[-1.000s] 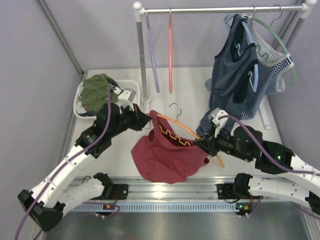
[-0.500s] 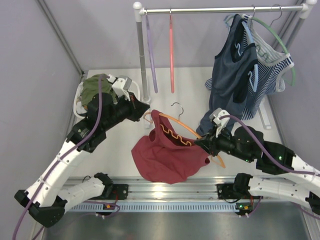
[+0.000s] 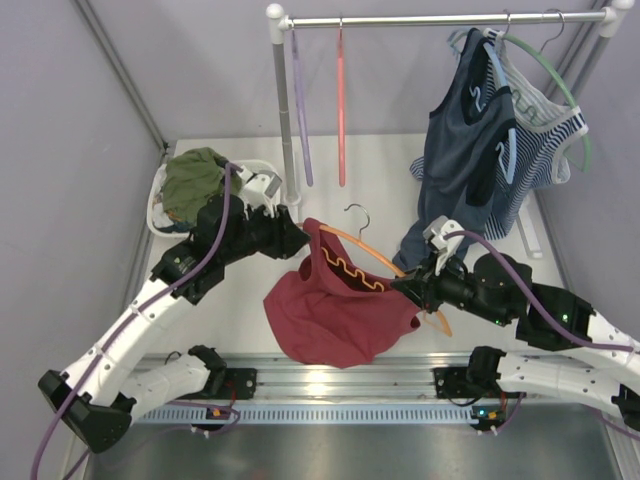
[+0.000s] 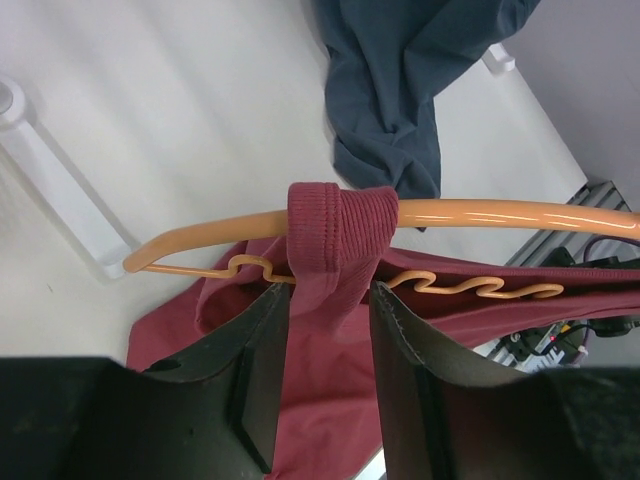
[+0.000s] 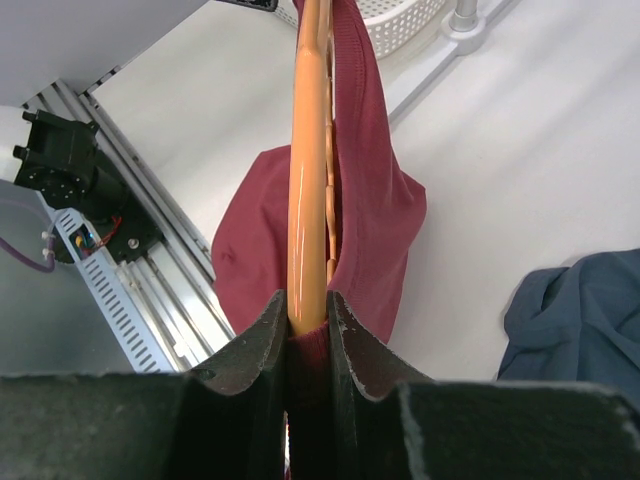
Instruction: Place the tank top on the hanger
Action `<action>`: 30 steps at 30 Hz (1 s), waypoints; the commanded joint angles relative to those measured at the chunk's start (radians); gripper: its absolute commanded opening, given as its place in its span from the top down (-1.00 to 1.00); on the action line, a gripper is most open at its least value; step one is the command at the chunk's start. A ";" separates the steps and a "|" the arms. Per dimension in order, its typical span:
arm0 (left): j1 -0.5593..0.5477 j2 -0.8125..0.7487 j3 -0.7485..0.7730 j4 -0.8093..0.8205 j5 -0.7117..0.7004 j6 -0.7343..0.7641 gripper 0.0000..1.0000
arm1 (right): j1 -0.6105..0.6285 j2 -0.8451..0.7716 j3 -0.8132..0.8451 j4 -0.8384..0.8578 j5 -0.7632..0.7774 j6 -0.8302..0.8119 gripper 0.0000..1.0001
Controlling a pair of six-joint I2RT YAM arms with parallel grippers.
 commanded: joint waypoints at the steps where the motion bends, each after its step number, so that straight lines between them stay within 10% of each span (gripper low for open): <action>1: 0.015 -0.009 -0.017 0.097 0.056 -0.010 0.14 | 0.018 -0.022 0.022 0.074 0.001 0.009 1.00; 22: 0.037 -0.018 -0.093 0.212 0.078 0.044 0.13 | 0.018 -0.022 0.023 0.081 -0.022 0.015 1.00; 30: 0.038 -0.024 -0.086 0.229 0.097 0.053 0.76 | 0.018 -0.022 0.023 0.083 -0.020 0.017 1.00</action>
